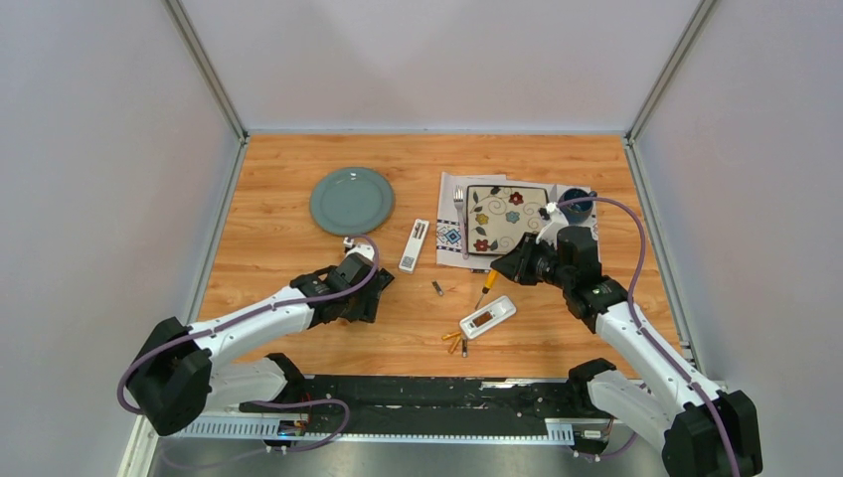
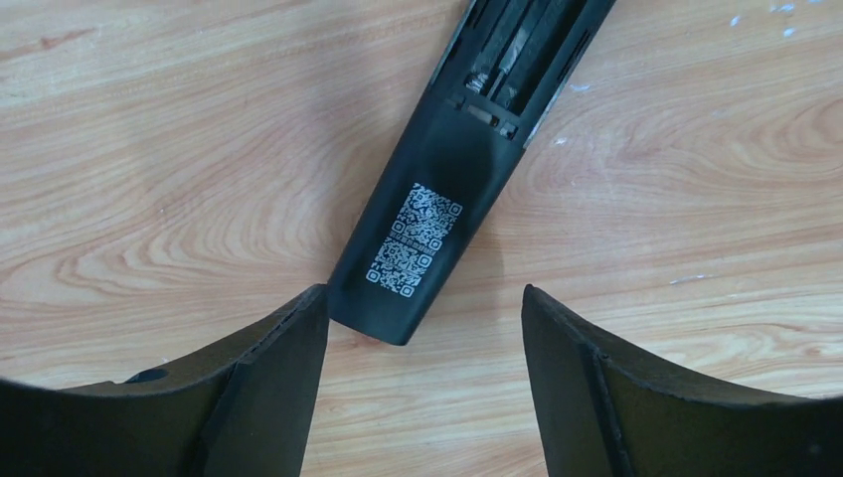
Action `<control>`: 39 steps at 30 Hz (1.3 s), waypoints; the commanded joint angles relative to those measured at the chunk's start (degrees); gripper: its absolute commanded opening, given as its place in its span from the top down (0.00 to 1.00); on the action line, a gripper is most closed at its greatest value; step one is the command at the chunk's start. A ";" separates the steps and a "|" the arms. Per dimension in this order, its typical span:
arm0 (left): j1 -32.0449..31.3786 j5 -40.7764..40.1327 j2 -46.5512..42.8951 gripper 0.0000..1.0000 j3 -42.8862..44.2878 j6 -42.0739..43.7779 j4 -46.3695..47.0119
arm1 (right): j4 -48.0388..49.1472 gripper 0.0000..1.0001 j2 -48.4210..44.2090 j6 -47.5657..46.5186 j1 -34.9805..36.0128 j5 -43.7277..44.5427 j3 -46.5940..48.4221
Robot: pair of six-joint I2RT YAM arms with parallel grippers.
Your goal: Unload the batteries from the remote control
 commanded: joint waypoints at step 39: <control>23.49 31.16 -16.04 0.19 -10.09 -1.09 15.74 | 12.54 1.00 9.14 4.43 4.47 -3.93 0.02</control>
